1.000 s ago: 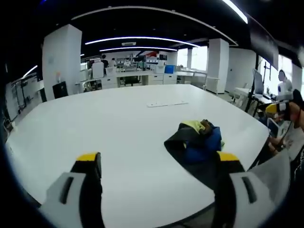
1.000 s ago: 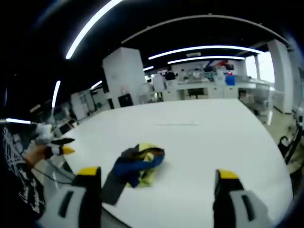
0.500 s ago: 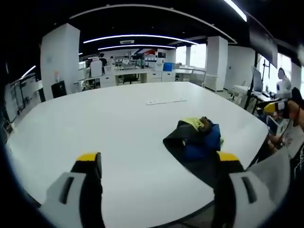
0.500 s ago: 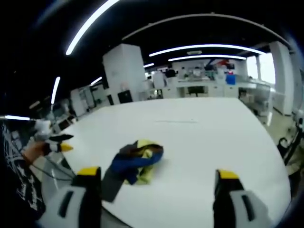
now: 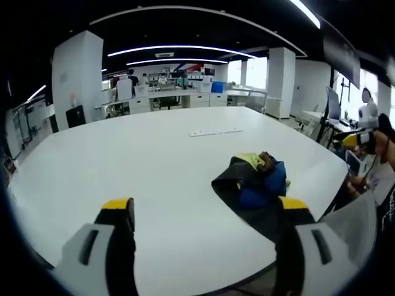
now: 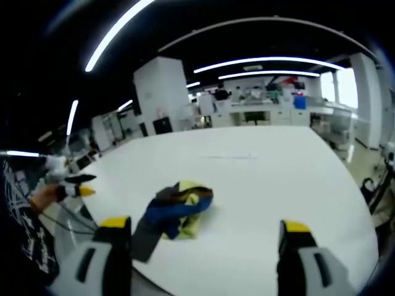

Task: Fold the garment on the visible template until the final outline fits inside the template.

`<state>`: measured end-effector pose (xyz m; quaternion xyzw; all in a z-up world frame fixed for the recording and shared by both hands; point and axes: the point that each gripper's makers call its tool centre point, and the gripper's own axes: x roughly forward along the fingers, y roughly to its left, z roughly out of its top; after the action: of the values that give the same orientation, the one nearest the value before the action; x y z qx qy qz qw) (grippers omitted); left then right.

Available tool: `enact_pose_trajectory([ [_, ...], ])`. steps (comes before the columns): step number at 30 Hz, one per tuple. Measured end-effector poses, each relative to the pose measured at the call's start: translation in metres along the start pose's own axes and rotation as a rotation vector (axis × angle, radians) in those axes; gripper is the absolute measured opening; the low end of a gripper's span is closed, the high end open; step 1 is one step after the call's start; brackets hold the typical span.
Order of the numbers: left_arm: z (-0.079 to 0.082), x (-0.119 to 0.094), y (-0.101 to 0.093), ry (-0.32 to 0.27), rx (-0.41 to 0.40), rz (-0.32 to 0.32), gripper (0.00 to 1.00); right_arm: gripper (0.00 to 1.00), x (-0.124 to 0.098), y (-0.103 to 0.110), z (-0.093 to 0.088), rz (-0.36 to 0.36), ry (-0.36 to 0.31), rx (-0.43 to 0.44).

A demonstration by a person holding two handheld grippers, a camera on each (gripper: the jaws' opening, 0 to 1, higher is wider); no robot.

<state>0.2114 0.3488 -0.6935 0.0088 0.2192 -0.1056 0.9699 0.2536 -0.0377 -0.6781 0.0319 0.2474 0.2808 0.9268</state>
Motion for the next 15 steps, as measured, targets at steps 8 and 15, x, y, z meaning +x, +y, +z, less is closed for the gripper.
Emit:
enact_pose_trajectory([
  [8, 0.0044, 0.0000, -0.0029, -0.010, 0.011, -0.008, 0.90, 0.99, 0.0015, 0.0019, -0.0022, 0.006, 0.010, -0.010],
  [15, 0.0026, -0.0002, -0.0021, -0.001, 0.031, -0.029, 0.85, 0.99, 0.0027, 0.0016, 0.0054, 0.006, 0.012, -0.038],
])
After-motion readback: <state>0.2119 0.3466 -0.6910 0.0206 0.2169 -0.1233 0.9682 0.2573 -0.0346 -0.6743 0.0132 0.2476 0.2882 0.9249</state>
